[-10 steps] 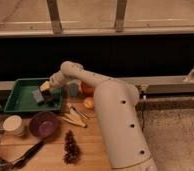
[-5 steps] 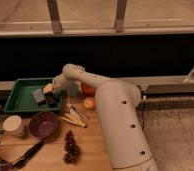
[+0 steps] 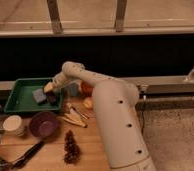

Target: Wipe tray with eraser

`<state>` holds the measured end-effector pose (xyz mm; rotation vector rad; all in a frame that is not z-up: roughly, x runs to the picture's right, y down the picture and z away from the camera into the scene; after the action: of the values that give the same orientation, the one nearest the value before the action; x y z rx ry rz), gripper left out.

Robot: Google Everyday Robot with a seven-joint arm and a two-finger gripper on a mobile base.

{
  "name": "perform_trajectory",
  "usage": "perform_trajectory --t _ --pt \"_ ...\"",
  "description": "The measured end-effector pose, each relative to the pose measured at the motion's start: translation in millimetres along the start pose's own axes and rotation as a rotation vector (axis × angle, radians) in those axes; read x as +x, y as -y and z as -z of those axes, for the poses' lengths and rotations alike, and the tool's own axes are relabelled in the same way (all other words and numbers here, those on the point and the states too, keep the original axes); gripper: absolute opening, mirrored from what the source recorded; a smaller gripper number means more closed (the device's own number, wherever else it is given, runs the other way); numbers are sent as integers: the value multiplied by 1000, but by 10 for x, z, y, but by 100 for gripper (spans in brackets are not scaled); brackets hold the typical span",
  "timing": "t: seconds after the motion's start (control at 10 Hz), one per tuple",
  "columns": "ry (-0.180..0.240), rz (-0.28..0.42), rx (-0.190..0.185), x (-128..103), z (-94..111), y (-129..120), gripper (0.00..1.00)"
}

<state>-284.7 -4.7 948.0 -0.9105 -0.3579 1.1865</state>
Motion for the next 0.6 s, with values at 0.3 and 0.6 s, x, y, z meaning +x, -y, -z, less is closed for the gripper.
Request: perform_trajectory --t 0.3,0.6 --pt "-15 52 -9 -233 -153 17 0" --pt "-12 106 -53 -388 -264 -170 0"
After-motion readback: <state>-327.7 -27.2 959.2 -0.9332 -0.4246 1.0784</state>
